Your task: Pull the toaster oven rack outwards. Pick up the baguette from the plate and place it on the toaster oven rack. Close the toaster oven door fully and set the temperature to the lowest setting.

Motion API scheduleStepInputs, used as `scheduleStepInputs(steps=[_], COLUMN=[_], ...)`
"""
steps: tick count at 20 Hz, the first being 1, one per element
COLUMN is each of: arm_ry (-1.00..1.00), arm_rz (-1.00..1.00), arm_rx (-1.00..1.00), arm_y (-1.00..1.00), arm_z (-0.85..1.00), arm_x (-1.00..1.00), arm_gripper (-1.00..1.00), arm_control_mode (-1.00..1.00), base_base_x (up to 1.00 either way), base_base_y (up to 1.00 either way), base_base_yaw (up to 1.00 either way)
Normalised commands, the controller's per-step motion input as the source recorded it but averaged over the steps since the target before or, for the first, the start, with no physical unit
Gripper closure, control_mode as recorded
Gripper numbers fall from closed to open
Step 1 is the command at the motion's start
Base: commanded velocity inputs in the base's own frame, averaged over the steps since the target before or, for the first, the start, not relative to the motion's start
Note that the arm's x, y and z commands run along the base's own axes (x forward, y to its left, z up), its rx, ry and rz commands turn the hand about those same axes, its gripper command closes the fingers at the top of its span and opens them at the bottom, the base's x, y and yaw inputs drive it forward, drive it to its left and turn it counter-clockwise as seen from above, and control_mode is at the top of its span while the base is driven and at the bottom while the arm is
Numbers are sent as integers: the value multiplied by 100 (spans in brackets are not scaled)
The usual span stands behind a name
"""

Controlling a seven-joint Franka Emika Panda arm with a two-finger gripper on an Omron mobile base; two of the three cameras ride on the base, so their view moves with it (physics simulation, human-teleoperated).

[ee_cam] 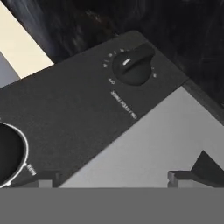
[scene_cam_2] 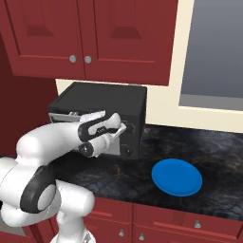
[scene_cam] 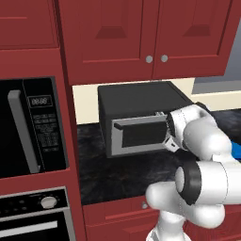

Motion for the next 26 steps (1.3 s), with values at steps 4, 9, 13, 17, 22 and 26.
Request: scheduleStepInputs(steps=[4,9,13,17,22,26], arm_ry=[-11,-19,-28,-27,-10,0], arm_rz=[-43,-35,-4,0,5,8], arm_rx=[4,5,27,33,28,17], arm_y=[54,53,67,59,4,0], arm_z=[10,12,30,33,86,100], arm_x=[53,49,44,47,-35,-87], arm_gripper=[-100,-100,-100,-100,-100,-100], arm_control_mode=[-100,-100,-100,-100,-100,-100], base_base_x=[0,0,0,0,0,0], base_base_y=[0,0,0,0,0,0], base_base_yaw=[0,0,0,0,0,0])
